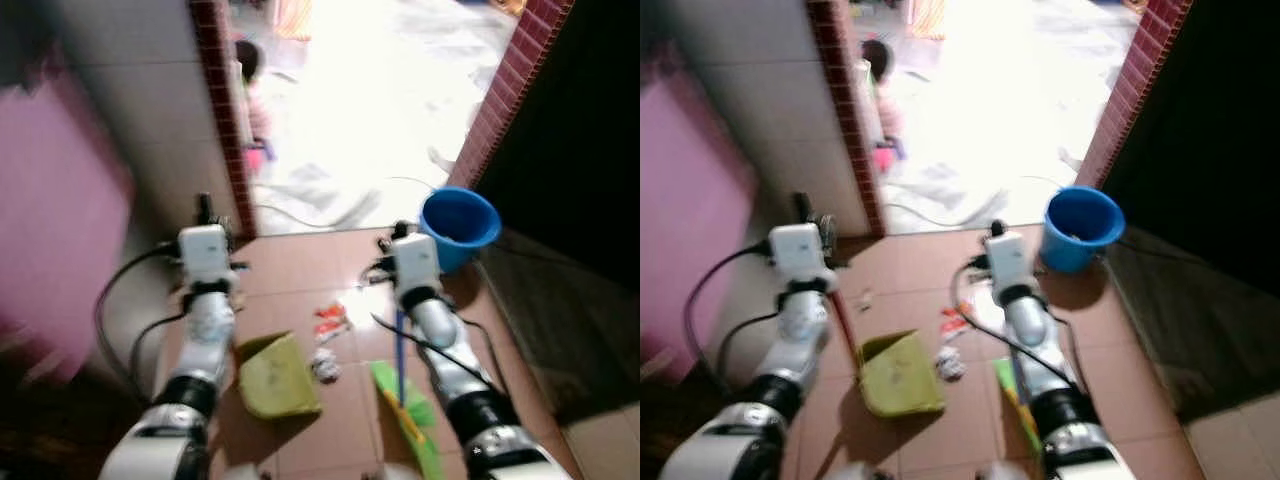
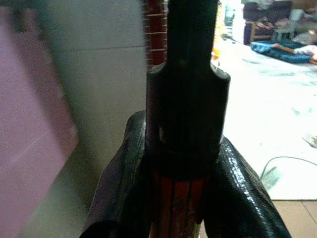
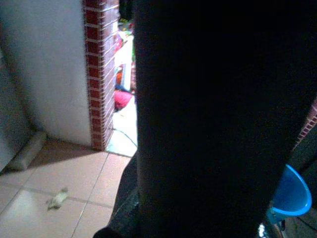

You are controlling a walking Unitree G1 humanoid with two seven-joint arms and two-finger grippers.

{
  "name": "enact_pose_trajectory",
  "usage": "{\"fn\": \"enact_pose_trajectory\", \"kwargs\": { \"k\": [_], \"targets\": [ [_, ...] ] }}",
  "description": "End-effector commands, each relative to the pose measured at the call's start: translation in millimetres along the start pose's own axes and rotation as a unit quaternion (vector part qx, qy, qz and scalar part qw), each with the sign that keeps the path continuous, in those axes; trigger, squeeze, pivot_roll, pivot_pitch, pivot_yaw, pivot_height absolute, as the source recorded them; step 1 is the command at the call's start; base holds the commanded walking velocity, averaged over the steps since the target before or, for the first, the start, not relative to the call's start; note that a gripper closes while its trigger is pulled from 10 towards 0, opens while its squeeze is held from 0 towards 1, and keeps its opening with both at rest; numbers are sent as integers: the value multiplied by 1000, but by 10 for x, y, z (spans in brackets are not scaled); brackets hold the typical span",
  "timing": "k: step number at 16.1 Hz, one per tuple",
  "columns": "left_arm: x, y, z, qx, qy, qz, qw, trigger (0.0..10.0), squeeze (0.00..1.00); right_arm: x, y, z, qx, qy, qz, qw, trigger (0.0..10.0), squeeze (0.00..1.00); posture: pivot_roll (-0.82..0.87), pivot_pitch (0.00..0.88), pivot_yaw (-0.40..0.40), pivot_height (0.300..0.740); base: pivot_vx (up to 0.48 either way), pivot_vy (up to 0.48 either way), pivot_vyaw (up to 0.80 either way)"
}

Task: Sweep floor

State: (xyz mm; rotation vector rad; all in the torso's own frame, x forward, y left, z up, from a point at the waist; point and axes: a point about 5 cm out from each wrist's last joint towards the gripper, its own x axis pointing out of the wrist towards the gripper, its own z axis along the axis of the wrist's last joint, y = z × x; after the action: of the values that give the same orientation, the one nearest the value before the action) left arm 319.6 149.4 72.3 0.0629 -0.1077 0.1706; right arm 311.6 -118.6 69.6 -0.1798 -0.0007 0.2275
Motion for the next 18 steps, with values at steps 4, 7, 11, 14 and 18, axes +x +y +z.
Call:
{"fn": "enact_pose_trajectory", "kwargs": {
  "k": [4, 7, 11, 14, 18],
  "targets": [
    [69, -123, 160, -5, -39, -19, 999, 10000, 0, 26, -122, 94, -10, -22, -14, 1000, 10000, 0, -60, 0, 25, 740, 423, 0, 0],
    [44, -96, 130, 4, -39, -14, 999, 10000, 0, 21, -114, 89, -8, -22, -14, 1000, 10000, 0, -56, 0, 25, 740, 0, 0, 0],
    [9, -29, 60, 32, -29, -2, 999, 10000, 0, 5, -129, 70, -7, -20, -18, 1000, 10000, 0, -56, 0, 29, 740, 0, 0, 0],
    [16, 5, 35, 27, -18, 12, 999, 10000, 0, 35, -120, 108, -5, -19, -11, 1000, 10000, 0, -59, 0, 28, 740, 0, 0, 0],
    [-48, -54, -59, 36, 2, -2, 999, 10000, 0, 147, 36, 324, 33, -36, 38, 998, 10000, 0, -61, 0, 25, 740, 0, 0, 0]
  ]
}}
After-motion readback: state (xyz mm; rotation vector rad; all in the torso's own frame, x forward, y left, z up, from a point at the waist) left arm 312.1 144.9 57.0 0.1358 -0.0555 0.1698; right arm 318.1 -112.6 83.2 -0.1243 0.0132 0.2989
